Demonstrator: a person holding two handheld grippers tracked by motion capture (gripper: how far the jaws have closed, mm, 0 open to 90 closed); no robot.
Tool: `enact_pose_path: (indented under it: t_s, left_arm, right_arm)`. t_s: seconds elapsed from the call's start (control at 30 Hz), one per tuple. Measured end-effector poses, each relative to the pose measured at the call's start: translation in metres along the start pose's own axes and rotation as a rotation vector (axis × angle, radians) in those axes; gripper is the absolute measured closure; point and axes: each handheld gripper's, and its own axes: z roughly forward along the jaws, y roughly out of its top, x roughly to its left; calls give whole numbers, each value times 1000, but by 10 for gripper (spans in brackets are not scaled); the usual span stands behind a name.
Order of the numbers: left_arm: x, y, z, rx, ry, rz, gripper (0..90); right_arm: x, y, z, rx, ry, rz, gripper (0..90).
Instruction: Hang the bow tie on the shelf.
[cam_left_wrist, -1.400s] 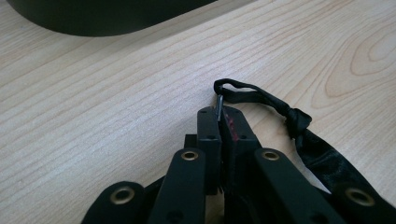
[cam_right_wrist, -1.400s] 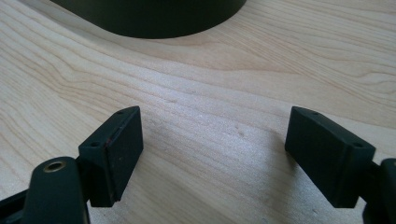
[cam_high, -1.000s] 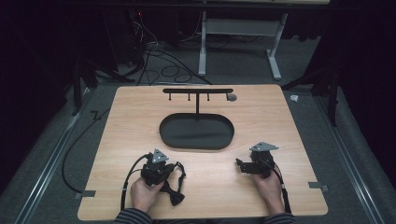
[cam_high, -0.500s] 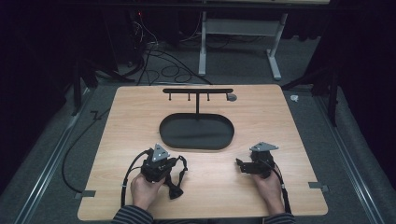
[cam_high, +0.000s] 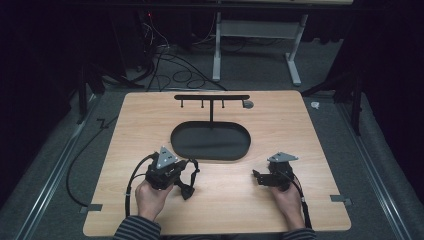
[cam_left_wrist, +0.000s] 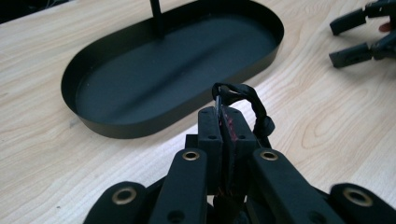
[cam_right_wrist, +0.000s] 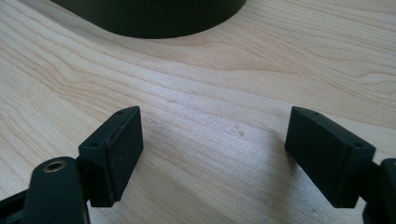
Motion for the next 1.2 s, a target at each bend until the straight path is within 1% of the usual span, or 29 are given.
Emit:
enact_pose_path:
  t_s: [0.03,0.13,0.23,0.33,0.43,0.53,0.6,0.77,0.87,1.03,1.2]
  left_arm:
    - [1,2,0,0,-4,-4,872]
    - [3,8,1,-5,-8,3,871]
    - [4,17,0,-28,-9,12,872]
    - [5,23,1,-37,-15,14,871]
    - [5,28,2,-40,-23,18,872]
    - [5,33,2,-42,-22,25,872]
    - [5,36,2,-50,-21,25,872]
    - [7,40,5,-60,-47,4,871]
    - [7,42,6,-57,-47,13,872]
    - [9,49,5,-77,-54,11,871]
    - [9,56,10,-76,-61,20,872]
  right_arm:
    - [0,0,0,0,0,0,205]
    - [0,0,0,0,0,0,205]
    - [0,0,0,0,0,0,205]
    - [0,0,0,0,0,-1,205]
    - [0,0,0,0,0,0,205]
    - [0,0,0,0,0,0,205]
    - [0,0,0,0,0,-1,205]
    - [0,0,0,0,0,-1,205]
    - [0,0,0,0,0,-1,205]
    - [0,0,0,0,0,-1,205]
    - [0,0,0,0,0,-2,205]
